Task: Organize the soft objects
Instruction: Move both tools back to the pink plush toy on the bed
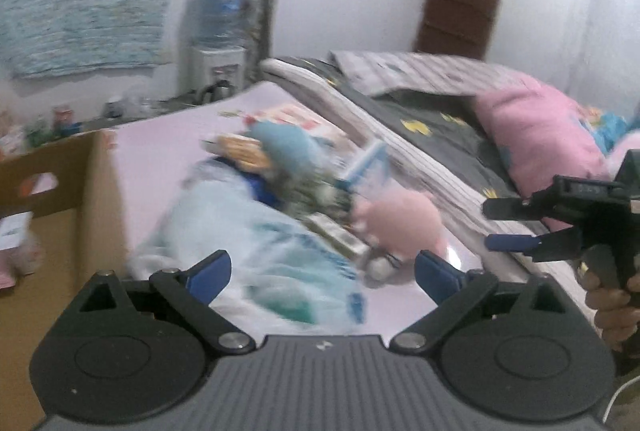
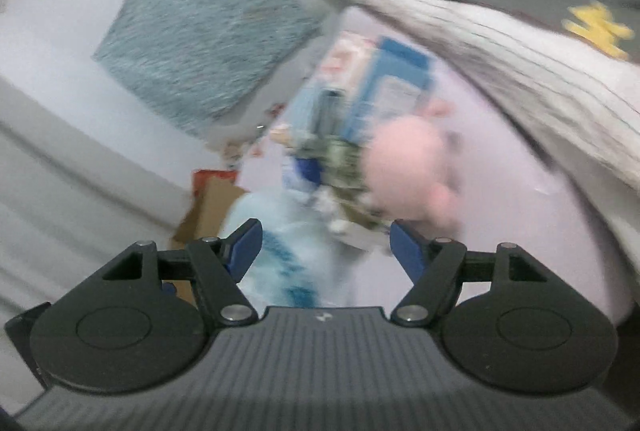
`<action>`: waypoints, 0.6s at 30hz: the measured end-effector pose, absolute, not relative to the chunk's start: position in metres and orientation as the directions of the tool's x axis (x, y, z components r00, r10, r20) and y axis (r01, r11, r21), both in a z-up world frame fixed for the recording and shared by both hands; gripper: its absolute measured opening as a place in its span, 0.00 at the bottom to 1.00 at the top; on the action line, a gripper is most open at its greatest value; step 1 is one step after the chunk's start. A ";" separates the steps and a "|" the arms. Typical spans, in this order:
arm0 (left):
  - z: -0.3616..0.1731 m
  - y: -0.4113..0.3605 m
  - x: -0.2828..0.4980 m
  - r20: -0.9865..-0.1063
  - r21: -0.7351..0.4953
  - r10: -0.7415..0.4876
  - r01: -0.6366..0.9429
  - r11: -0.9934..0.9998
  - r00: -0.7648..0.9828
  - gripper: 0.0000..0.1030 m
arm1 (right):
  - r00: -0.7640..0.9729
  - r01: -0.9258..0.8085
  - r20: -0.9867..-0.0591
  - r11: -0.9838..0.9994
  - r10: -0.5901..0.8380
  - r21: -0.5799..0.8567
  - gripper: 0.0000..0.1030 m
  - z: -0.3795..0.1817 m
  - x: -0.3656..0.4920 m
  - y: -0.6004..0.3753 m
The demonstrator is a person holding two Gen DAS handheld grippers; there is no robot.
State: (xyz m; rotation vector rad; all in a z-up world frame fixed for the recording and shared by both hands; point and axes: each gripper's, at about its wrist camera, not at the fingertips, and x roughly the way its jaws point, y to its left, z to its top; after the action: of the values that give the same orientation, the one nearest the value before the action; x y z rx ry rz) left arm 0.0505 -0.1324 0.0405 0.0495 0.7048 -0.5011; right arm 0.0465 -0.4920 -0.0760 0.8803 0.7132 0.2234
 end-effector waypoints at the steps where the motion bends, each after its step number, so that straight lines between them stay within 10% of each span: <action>1: 0.035 -0.142 0.052 -0.637 -0.115 -0.426 0.467 0.877 0.643 0.95 | 0.753 0.121 -0.481 0.625 0.449 0.771 0.69 -0.083 0.045 -0.497; 18: -0.023 -0.269 0.104 -0.701 0.015 -0.418 0.598 0.801 0.577 0.84 | 0.750 0.163 -0.484 0.582 0.452 0.796 0.72 -0.143 0.150 -0.506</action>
State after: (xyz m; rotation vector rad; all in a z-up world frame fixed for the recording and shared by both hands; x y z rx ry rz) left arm 0.1036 -0.2695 -0.0234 0.2625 0.7455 -0.6022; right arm 0.1502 -0.5065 -0.1429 0.9548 0.7295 0.1869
